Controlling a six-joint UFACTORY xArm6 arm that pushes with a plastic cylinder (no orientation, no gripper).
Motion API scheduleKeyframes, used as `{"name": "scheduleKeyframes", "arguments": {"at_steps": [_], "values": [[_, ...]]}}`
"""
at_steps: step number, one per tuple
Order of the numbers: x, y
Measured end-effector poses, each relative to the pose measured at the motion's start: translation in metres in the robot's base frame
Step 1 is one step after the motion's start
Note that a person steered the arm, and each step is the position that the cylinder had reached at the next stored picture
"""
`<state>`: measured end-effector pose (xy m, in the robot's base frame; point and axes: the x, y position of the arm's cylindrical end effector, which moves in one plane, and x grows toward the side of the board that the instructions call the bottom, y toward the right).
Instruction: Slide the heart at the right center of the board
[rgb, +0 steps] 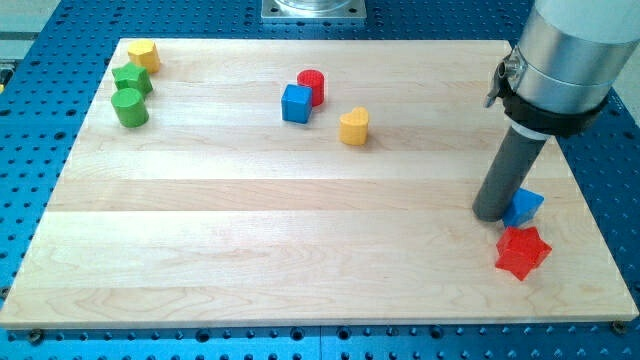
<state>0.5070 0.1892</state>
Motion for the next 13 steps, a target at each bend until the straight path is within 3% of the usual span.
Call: {"name": "scheduleKeyframes", "arguments": {"at_steps": [5, 7, 8, 9, 11, 12, 13], "values": [[-0.024, -0.043], [-0.053, -0.205], [-0.098, -0.228], [-0.126, -0.174], [-0.121, -0.004], [-0.155, -0.018], [-0.164, 0.026]]}}
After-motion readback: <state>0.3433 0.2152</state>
